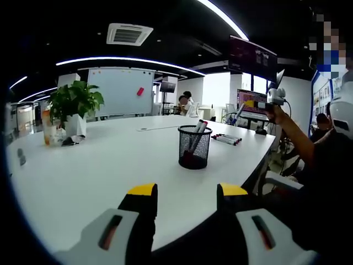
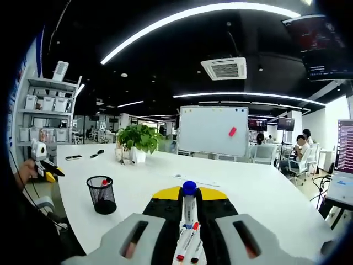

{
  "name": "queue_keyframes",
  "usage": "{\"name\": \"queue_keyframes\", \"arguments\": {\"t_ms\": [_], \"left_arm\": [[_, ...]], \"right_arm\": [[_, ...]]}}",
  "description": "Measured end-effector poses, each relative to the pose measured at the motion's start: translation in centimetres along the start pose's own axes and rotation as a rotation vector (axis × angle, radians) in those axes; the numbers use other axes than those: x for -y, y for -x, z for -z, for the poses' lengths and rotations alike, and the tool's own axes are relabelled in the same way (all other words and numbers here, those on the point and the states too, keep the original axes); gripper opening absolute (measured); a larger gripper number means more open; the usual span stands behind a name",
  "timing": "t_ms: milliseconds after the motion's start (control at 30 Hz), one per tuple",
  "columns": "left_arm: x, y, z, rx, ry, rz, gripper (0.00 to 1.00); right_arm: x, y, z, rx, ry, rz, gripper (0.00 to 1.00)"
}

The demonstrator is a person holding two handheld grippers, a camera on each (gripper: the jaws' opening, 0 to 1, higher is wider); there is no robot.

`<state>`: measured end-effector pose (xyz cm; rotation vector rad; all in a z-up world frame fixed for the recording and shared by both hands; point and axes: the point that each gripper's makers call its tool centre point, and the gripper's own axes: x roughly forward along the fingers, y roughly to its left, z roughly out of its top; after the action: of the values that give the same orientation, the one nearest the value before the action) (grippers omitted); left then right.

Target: Pick up the whiteboard markers from the pen holder and place them facing the whiteboard neatly

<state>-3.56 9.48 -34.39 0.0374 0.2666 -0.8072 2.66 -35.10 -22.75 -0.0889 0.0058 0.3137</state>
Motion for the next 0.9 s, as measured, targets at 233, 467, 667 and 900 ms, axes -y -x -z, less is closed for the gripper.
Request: {"name": "queue_keyframes", "arguments": {"t_ms": [233, 467, 667, 900], "left_arm": [[-0.1, 0.1, -0.1, 0.003, 0.0, -0.005, 0.44], [-0.1, 0.1, -0.1, 0.0, 0.0, -0.004, 0.44], [-0.2, 0.2, -0.2, 0.003, -0.002, -0.005, 0.44], [-0.2, 0.2, -0.3, 0.002, -0.002, -0.006, 0.44]], "right_arm": [[1.8, 0.8, 0.4, 0.007, -0.012, 0.053, 0.13], [3.0, 1.7, 0.3, 0.018, -0.022, 0.09, 0.13], [4.0, 1.9, 1.1, 0.013, -0.028, 0.119, 0.13], [5.2, 2.5, 2.1, 0.055, -0.065, 0.182, 0.13]]}}
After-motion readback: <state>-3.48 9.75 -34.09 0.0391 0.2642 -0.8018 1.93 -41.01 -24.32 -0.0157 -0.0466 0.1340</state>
